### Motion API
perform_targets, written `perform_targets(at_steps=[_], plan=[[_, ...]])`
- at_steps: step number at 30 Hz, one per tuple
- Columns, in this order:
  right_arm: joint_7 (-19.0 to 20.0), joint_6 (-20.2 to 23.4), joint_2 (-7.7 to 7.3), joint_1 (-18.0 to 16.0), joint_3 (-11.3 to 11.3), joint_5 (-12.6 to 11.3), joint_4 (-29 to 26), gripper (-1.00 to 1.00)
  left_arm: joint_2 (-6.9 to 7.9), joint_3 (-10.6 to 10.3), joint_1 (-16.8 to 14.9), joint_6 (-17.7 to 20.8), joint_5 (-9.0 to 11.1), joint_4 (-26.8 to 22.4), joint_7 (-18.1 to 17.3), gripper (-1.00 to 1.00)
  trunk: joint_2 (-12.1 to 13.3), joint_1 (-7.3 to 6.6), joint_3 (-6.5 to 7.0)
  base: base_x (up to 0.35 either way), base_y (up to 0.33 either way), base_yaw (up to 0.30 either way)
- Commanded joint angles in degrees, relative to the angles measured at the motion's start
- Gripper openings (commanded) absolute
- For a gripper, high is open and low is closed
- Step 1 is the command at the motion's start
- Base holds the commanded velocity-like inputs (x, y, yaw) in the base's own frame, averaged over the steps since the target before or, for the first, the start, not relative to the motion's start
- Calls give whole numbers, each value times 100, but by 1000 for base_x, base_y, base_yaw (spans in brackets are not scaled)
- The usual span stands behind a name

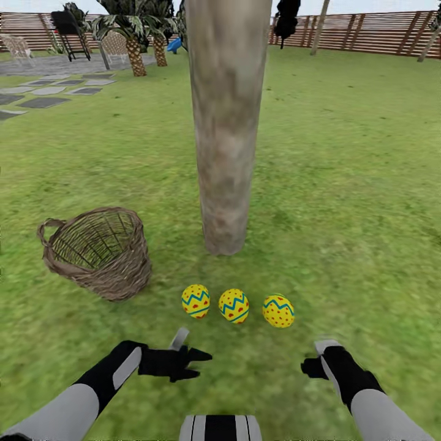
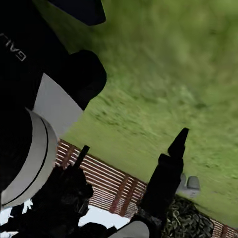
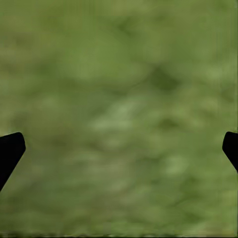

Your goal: Take the three Easter eggs out of the wicker basket on the lawn in the garden, then place them on the lawn next to a single tree (choose any tree) so that all three eggs are next to the same tree and none are left in the basket.

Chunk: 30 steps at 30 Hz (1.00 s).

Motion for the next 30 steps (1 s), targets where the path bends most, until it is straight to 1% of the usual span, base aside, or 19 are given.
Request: perform_targets(at_steps=[1,2,3,5,6,7,8,9,11,14,17,21,22,26,28,29,30], plan=[[44,-147,5,-2,-33,68,182,100,5,-27,-5,-36,-8,214,-5,100,0,-5,20,-67,0,0],[44,-391,6,-1,-32,86,427,100,9,-30,-4,-133,-105,454,0,100,1,-8,42,-22,0,0],[45,-511,6,-1,-31,91,593,100,18,-31,-5,-166,-195,593,9,100,2,-11,64,-9,0,0],[39,-586,15,-1,-22,94,824,100,117,-31,-3,-191,-276,696,52,100,5,-16,108,-3,0,0],[33,-606,19,-1,-18,98,910,100,154,-31,-4,-194,-287,711,159,100,6,-18,131,0,0,0],[30,-701,26,-1,-15,98,1000,100,176,-31,-4,-196,-289,715,339,100,8,-21,153,0,0,0],[25,-774,28,-1,-15,97,1040,100,188,-30,-5,-196,-289,715,536,100,9,-23,175,0,0,0],[18,-855,30,-1,-14,96,1087,100,190,-27,-5,-197,-289,713,649,100,10,-26,197,0,0,0],[-4,-1061,28,-1,-14,100,1198,100,192,-22,-5,-197,-289,701,803,100,13,-31,241,0,0,0],[-15,-1334,25,-1,-14,103,1286,100,203,-6,-5,-197,-289,696,891,100,17,-39,308,0,0,0],[-17,-1422,29,-1,-14,96,1330,100,214,2,-5,-203,-289,703,1089,100,21,-47,374,0,0,0],[-28,-1441,32,-1,-14,71,1431,100,211,3,-5,-206,-282,715,1697,100,26,-57,463,0,0,0],[-31,-1443,32,-1,-14,64,1491,100,206,4,-5,-202,-281,712,1910,100,28,-60,485,0,0,0],[-39,-1486,14,1,-14,49,1826,100,190,4,-5,-198,-277,697,2532,100,33,-70,574,0,0,0],[-42,-1578,11,30,-14,52,2030,100,175,4,-5,-194,-277,698,2838,100,36,-75,618,0,0,0],[-42,-1703,13,93,-14,64,2163,100,161,-1,-3,-192,-275,711,3075,100,37,-78,640,0,0,0],[-43,-1810,13,147,-14,69,2229,100,156,-2,-2,-190,-270,721,3238,100,38,-80,662,0,0,0]])
